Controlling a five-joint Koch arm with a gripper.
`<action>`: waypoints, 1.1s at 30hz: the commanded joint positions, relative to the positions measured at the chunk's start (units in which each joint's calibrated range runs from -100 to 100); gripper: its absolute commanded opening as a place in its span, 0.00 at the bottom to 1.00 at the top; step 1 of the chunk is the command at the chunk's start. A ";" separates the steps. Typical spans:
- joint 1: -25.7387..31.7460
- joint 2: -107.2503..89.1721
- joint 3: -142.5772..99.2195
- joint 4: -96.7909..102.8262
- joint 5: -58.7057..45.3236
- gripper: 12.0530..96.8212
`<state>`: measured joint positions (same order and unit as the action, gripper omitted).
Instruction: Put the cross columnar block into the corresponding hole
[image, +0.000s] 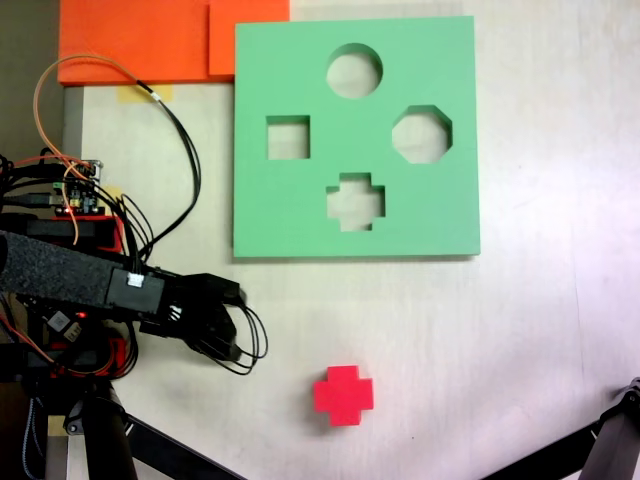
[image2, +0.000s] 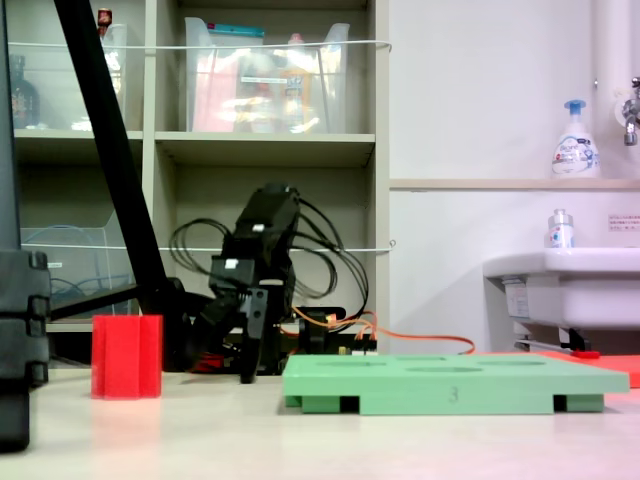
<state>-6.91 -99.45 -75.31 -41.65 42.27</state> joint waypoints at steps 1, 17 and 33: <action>-0.44 -0.55 8.51 -15.78 4.30 0.32; -0.88 8.95 58.36 -52.09 2.69 0.71; -4.54 62.44 89.86 -54.98 -2.30 0.84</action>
<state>-11.11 -38.99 10.04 -94.32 40.51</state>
